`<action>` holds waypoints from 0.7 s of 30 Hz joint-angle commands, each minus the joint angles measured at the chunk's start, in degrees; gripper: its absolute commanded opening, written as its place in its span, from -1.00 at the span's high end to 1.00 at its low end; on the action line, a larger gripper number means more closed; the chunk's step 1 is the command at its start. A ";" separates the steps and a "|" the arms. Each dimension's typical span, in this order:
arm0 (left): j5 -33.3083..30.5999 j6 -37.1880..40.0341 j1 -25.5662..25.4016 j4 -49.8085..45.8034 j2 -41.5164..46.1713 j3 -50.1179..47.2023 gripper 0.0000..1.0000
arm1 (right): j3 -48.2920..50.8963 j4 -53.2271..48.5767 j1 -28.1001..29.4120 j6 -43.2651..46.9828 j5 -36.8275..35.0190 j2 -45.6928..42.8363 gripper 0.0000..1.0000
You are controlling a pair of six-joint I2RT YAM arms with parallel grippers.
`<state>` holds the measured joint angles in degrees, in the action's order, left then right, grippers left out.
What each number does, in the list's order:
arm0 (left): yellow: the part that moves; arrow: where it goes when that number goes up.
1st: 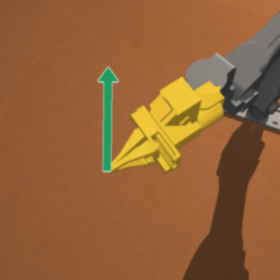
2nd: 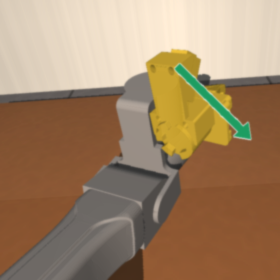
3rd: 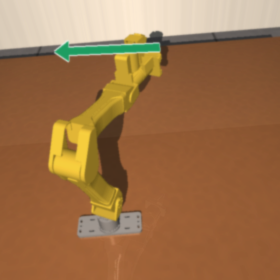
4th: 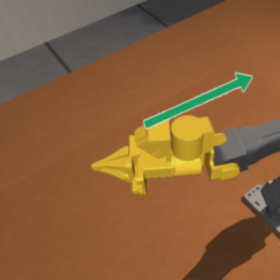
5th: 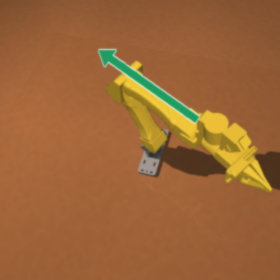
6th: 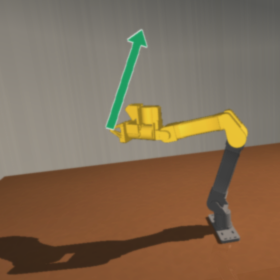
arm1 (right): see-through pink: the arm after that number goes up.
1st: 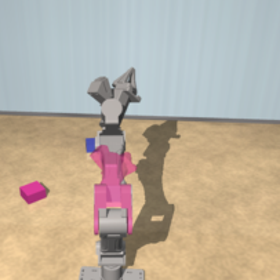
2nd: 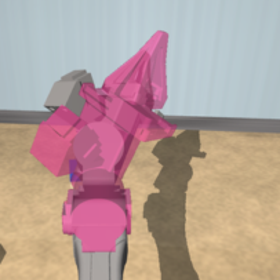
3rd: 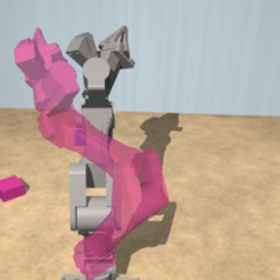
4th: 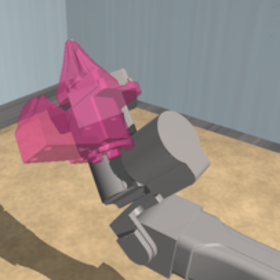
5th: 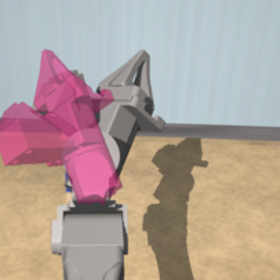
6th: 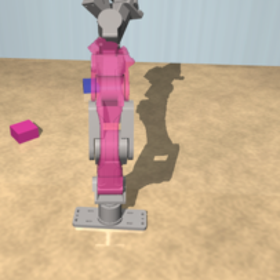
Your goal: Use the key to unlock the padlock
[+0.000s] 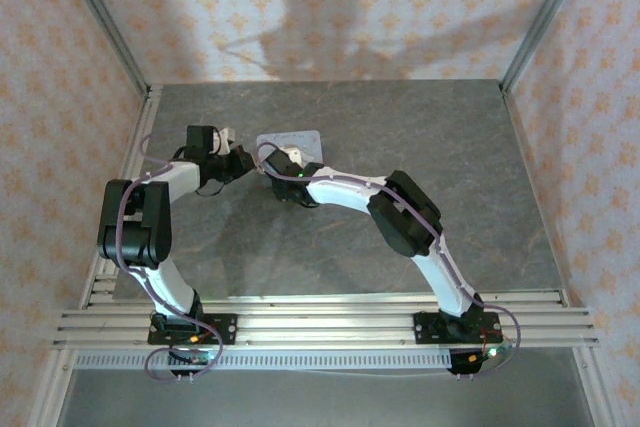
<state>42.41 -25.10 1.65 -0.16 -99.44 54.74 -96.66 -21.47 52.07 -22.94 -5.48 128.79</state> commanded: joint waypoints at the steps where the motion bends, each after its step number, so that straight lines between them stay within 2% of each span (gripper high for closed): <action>1: 3.68 2.37 -1.30 -0.92 -0.16 1.74 1.00 | 2.11 0.53 0.20 0.54 -1.23 -1.66 0.56; 6: 3.92 3.63 -1.65 -2.17 1.03 1.99 1.00 | 6.77 1.57 0.09 -0.96 -0.59 -6.06 0.76; 12: 3.55 4.88 -1.83 -4.09 4.30 1.83 1.00 | 9.73 1.31 -0.07 -2.16 3.90 -10.93 0.91; 21: 0.18 8.96 -2.31 -9.88 14.51 -1.11 1.00 | 11.62 0.95 -2.82 -7.62 13.46 -14.54 1.00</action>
<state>44.12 -19.16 -0.14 -6.57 -88.47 54.89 -86.11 -21.15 50.74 -27.55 4.03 117.64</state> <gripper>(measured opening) 0.048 0.179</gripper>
